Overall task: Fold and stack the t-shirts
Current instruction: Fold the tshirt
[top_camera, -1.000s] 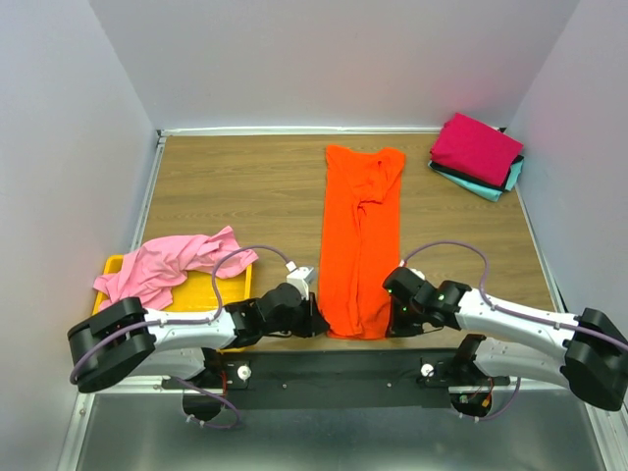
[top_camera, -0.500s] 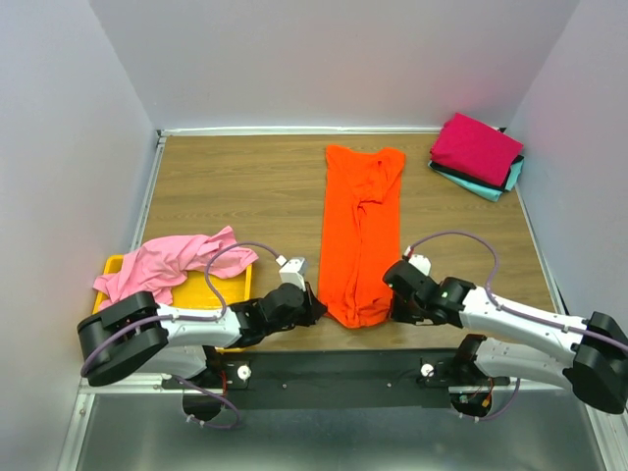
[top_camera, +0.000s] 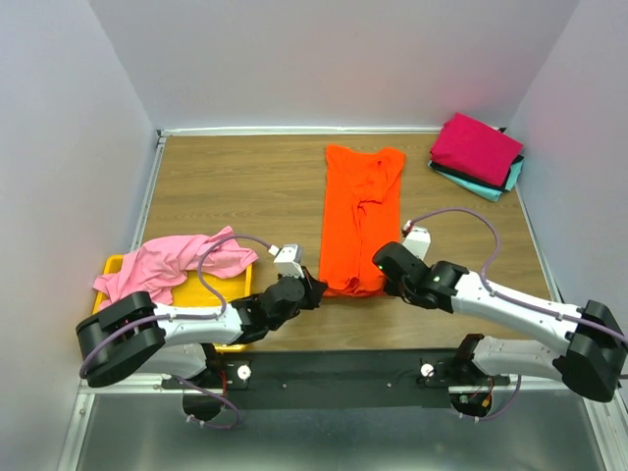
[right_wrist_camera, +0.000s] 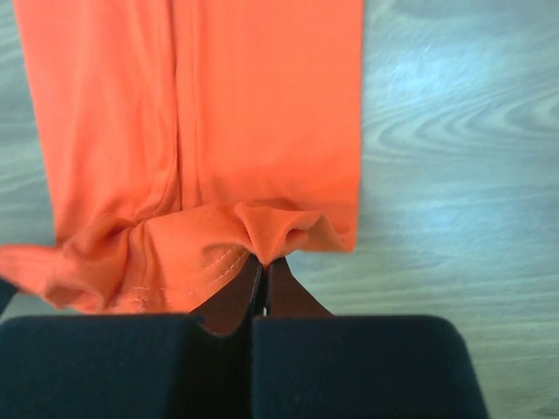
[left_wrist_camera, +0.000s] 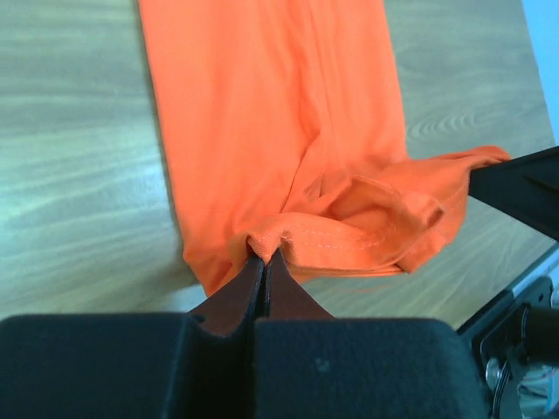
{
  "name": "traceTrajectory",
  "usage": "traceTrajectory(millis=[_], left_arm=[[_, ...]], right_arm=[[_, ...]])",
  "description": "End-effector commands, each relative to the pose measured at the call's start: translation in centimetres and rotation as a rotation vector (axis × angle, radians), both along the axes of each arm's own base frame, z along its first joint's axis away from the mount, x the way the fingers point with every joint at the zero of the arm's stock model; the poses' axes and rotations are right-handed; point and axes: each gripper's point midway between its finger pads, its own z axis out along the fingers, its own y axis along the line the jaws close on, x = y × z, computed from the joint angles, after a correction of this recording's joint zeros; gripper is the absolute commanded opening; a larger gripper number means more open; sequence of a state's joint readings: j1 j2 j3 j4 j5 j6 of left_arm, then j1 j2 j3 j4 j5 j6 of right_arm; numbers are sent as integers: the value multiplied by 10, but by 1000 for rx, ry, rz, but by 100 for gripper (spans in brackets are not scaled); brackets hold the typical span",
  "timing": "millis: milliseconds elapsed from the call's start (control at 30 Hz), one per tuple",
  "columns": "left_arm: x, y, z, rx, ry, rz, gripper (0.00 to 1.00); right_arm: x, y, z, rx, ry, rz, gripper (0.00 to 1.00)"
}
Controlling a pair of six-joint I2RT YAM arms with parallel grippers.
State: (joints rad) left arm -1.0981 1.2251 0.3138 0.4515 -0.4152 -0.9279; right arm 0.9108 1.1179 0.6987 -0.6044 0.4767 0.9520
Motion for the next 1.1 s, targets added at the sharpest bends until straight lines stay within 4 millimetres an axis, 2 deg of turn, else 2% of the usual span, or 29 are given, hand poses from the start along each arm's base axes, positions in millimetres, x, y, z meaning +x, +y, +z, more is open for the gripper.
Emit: traceTrajectory(millis=[0,133,200,267,300,333,400,567,767,867,900,967,1033,1067], left_arm=[[28,5,21,-6,-104,99,0],[49,8,24,10,-156,141,0],[56,2,33,12,-190,128,0],[67,-3,30,36,-196,129,0],[74,-8,35,40,-209,132,0],[79,-10,25,67,-199,132,0],[89,-12,21,77,-201,130,0],[109,-27,21,102,-242,108,0],[138,-24,34,128,-288,143,0],[155,-25,39,137,-316,138,0],[161,-31,45,123,-329,122,0],[171,-30,41,139,-331,122,0],[181,-33,42,140,-342,112,0],[188,-30,41,145,-343,118,0]], right_arm=[[26,-10,15,-95,-116,-68,2],[43,-16,13,-159,-154,-112,2],[52,-16,13,-166,-171,-127,2],[63,-15,12,-169,-188,-153,2],[67,-15,12,-174,-194,-159,2],[72,-13,15,-166,-205,-167,2],[83,-15,14,-179,-224,-187,2],[111,-23,10,-200,-225,-223,2],[141,-37,8,-211,-218,-244,1],[156,-38,6,-211,-214,-240,1],[163,-36,9,-207,-220,-240,1],[169,-34,2,-219,-206,-233,1],[182,-32,6,-215,-215,-237,1],[186,-30,-2,-225,-195,-230,1]])
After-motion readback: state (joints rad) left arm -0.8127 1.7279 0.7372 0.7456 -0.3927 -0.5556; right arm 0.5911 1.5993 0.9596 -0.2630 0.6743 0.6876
